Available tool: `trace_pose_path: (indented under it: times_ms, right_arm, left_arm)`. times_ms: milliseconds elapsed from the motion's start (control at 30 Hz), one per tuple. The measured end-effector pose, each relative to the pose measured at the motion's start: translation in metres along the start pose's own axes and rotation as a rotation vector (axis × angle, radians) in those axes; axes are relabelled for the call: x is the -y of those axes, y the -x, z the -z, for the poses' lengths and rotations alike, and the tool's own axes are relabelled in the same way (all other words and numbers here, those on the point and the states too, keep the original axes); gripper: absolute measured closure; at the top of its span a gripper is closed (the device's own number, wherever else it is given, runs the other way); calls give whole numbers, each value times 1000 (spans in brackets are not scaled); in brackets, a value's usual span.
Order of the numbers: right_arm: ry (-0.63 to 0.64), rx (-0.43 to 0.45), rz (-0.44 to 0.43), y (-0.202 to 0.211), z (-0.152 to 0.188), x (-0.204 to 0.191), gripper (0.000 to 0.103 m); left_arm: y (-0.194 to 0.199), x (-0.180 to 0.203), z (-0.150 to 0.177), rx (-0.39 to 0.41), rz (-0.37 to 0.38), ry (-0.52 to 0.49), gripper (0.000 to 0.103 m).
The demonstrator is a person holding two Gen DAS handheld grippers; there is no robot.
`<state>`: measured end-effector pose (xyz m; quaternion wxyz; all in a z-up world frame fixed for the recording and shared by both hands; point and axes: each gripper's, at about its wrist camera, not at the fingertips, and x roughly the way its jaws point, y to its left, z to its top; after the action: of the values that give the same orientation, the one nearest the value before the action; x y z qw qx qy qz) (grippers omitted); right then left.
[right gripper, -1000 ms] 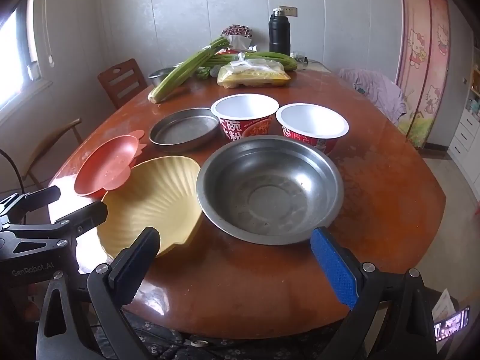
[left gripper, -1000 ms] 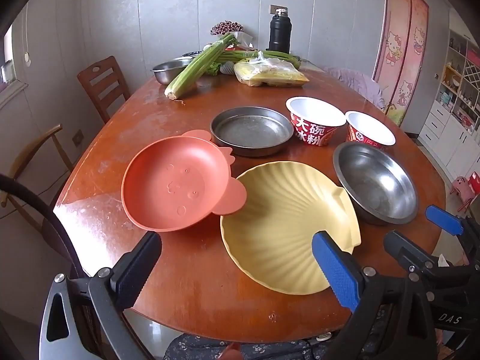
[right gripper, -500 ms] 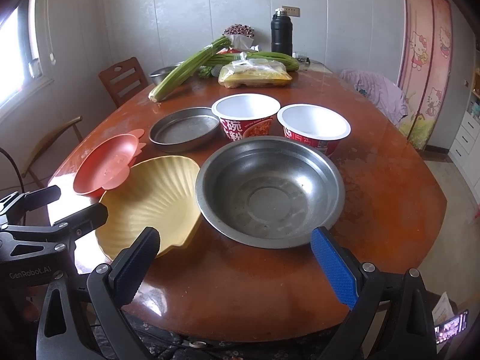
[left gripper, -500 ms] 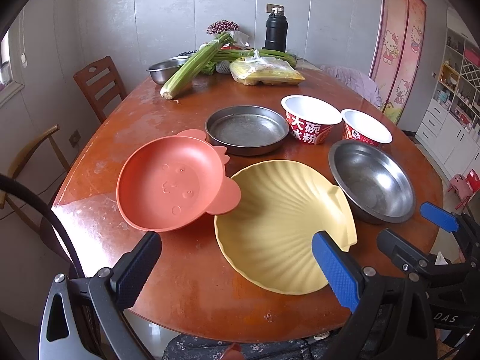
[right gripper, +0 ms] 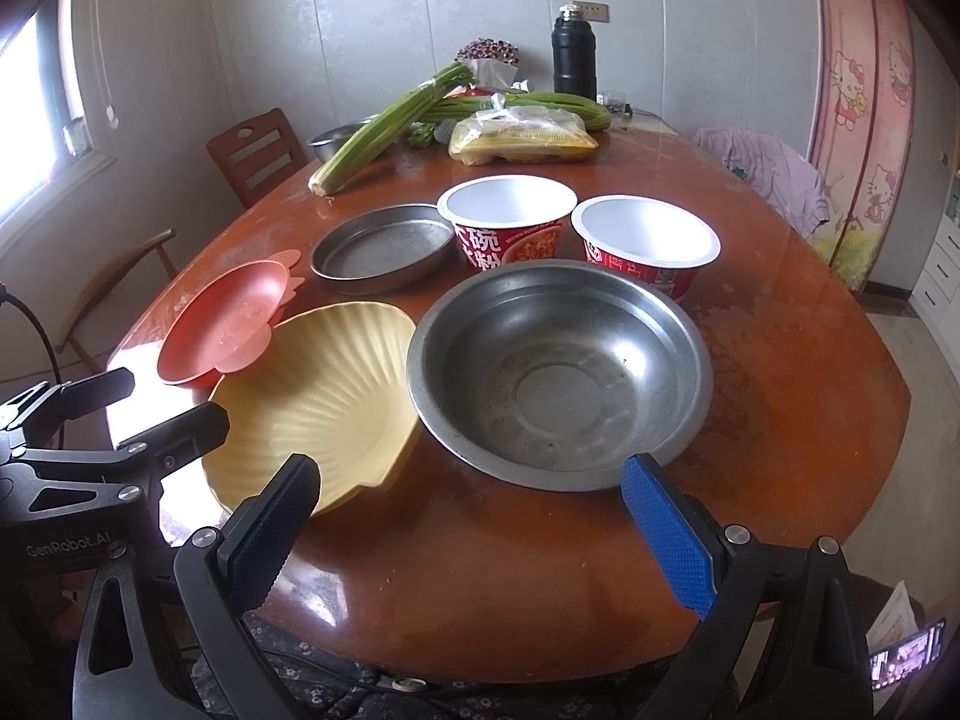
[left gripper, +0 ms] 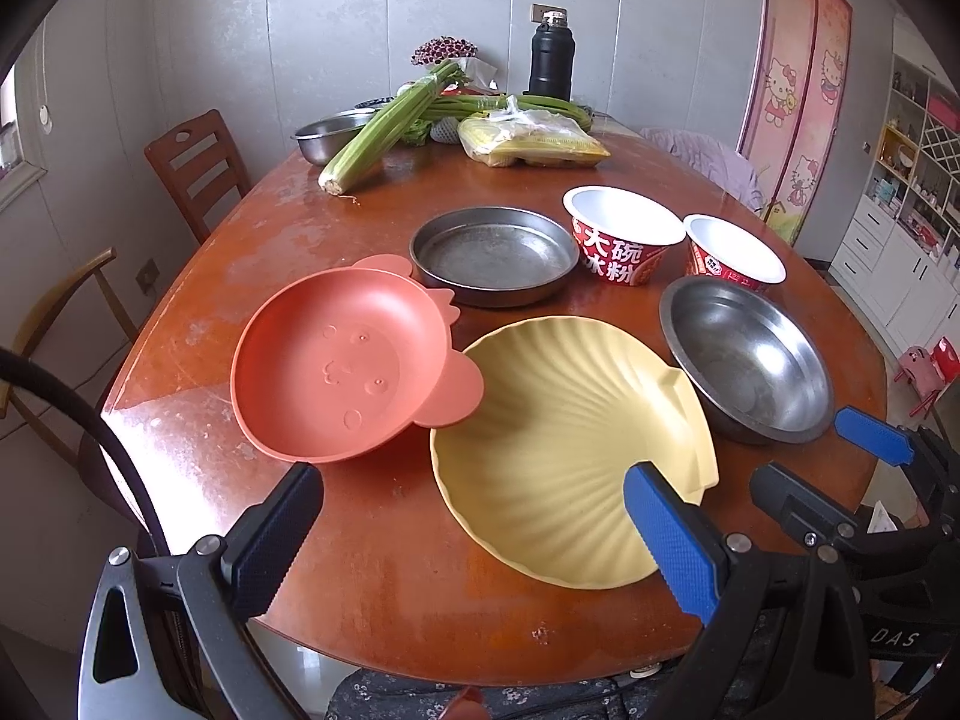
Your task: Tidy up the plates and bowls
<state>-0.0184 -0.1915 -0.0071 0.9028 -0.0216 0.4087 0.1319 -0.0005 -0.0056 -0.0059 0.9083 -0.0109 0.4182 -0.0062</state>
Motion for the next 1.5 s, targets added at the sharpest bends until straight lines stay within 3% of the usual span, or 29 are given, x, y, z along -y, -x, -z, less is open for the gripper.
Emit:
trace_pose_path:
  times_ms: [867, 1033, 1100, 1267, 1433, 1500]
  right_arm:
    - [41, -5, 13, -4, -12, -7, 2]
    - [74, -7, -6, -12, -32, -19, 2]
    - [78, -26, -56, -17, -42, -26, 3]
    - [145, -36, -100, -35, -76, -54, 3]
    - [221, -93, -174, -65, -100, -87, 6]
    - [248, -119, -159, -78, -105, -97, 7]
  left_arm:
    - [-2, -16, -7, 7, -15, 26, 2]
    - [2, -42, -16, 30, -50, 72, 2]
    - [2, -58, -21, 32, -71, 107, 2]
    - [-8, -103, -23, -12, -102, 201, 2]
    - [-23, -140, -21, -67, -84, 300, 2]
    - [-28, -146, -21, -77, -86, 313, 2]
